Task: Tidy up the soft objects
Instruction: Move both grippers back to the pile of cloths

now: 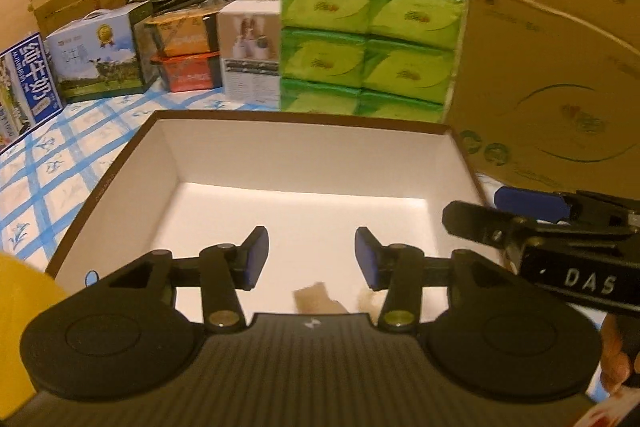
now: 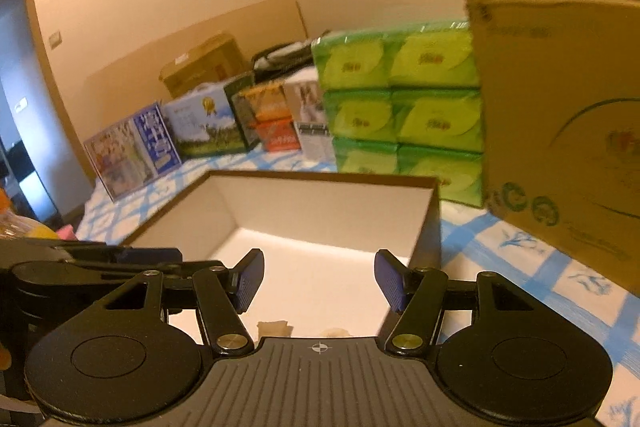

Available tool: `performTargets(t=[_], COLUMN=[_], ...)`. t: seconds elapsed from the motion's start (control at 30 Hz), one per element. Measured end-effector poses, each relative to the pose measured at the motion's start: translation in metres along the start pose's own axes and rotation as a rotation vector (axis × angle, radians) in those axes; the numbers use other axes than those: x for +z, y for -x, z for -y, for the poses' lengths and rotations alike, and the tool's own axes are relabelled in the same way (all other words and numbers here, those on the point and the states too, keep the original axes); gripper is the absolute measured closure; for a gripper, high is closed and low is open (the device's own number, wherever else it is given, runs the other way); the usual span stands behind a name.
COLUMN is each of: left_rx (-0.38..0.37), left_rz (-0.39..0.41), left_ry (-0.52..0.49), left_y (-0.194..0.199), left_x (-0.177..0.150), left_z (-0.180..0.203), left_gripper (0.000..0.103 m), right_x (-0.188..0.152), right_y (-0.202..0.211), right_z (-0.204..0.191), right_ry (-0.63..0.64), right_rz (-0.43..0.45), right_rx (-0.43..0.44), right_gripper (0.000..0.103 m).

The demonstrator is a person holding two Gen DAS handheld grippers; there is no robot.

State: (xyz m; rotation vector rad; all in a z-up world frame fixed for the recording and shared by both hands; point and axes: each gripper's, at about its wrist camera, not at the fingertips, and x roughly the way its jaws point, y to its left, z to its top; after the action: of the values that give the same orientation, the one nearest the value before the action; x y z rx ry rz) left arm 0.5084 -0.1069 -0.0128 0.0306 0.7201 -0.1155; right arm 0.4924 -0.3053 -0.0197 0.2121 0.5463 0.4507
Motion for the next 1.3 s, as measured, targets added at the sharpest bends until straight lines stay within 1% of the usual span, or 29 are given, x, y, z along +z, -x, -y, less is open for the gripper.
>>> performTargets(t=[0.17,0.3,0.43,0.53,0.6,0.63,0.73,0.83,0.9,1.03,1.2,1.3], left_rx=[-0.063,-0.121,-0.165,-0.186,-0.187,-0.185,-0.165,-0.136,-0.117,-0.075,-0.039,-0.023], left_rz=[0.034,0.048,0.046,0.052,0.053,0.054,0.058,0.063,0.067,0.068,0.049,0.030], left_ry=[-0.011,-0.003,0.026,0.060,0.085,0.095,0.114,0.131,0.142,0.148,0.151,0.164], left_y=[0.036,0.076,0.115,0.148,0.167,0.176,0.202,0.228,0.244,0.272,0.293,0.301], left_x=[-0.008,-0.023,-0.046,-0.065,-0.078,-0.084,-0.099,-0.116,-0.128,-0.155,-0.191,-0.211], left_z=[0.009,0.010,0.006,-0.004,-0.012,-0.016,-0.029,-0.043,-0.053,-0.071,-0.084,-0.092], left_gripper=[0.056,0.054,0.052,0.051,0.051,0.051,0.051,0.050,0.049,0.049,0.049,0.049], right_x=[-0.003,-0.009,-0.018,-0.020,-0.020,-0.021,-0.022,-0.028,-0.039,-0.077,-0.137,-0.166], right_y=[0.053,0.100,0.148,0.183,0.207,0.217,0.253,0.274,0.281,0.279,0.262,0.259], right_z=[-0.002,-0.014,-0.037,-0.067,-0.095,-0.106,-0.140,-0.157,-0.160,-0.170,-0.173,-0.176], right_ry=[-0.049,-0.120,-0.218,-0.239,-0.228,-0.227,-0.221,-0.244,-0.247,-0.205,-0.183,-0.152], right_rz=[0.055,0.081,0.090,0.077,0.081,0.088,0.158,0.203,0.228,0.172,0.037,-0.018], right_rx=[-0.020,-0.042,-0.061,-0.113,-0.138,-0.136,-0.106,-0.122,-0.097,-0.096,-0.093,-0.099], right_gripper=[0.042,0.042,0.042,0.042,0.042,0.042,0.042,0.042,0.041,0.041,0.041,0.041])
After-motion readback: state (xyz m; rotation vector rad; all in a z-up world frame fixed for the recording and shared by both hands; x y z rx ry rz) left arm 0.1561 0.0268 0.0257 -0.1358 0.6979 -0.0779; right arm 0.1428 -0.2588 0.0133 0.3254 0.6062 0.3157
